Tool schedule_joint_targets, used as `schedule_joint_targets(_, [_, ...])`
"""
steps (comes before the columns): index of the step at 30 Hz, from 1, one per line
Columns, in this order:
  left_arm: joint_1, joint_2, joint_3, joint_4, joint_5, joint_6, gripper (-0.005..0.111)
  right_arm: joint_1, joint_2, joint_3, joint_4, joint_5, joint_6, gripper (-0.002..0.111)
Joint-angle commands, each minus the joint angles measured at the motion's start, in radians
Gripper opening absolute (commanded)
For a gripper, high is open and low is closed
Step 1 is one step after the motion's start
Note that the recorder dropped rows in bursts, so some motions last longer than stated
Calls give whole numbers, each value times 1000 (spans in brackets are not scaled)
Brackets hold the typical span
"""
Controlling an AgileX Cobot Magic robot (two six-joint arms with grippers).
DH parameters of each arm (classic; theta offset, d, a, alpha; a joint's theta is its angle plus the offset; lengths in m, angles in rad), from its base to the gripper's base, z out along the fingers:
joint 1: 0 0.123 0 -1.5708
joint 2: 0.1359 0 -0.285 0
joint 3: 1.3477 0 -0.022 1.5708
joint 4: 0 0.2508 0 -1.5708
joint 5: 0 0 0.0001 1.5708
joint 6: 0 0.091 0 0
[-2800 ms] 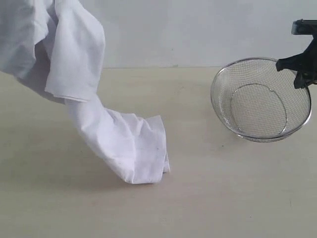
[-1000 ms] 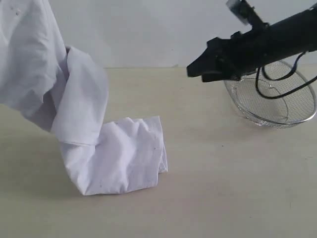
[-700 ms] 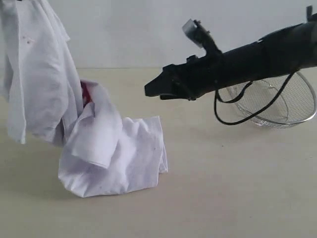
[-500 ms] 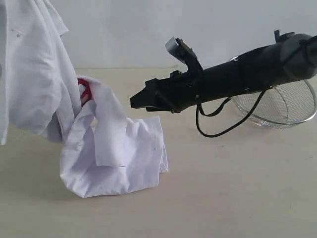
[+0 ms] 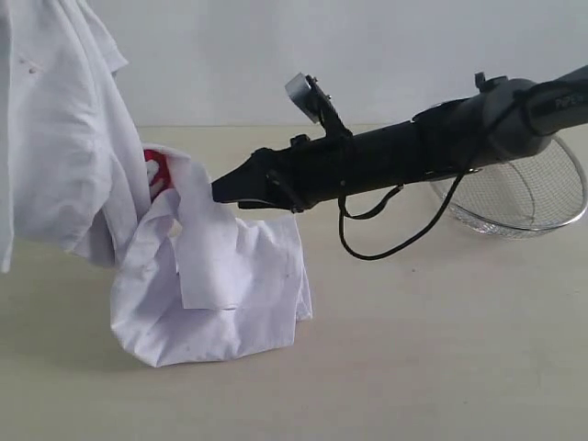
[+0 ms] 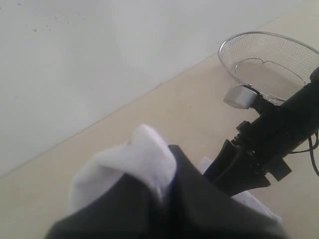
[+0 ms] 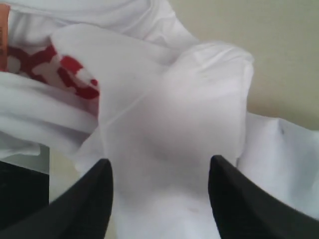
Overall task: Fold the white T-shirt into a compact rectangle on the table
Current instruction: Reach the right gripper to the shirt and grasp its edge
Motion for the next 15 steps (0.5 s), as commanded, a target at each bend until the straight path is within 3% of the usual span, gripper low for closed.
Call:
schedule_joint_targets(1, [2,-10,-1,-12,-18,3,4,39,0,-5,-1,-7,-67,51])
schedule_joint_targets(3, [2,-10,-1,-12,-18,3,4,52,0,-5,4,-9,-94,53])
schedule_joint_targets(9, [2,-10,-1,-12,-18,3,4,65,0,-5,45,-85,-108,78])
schedule_joint_targets(15, [2,-10,-1,-12,-18,3,4,76,0,-7,53,-179,-140,72])
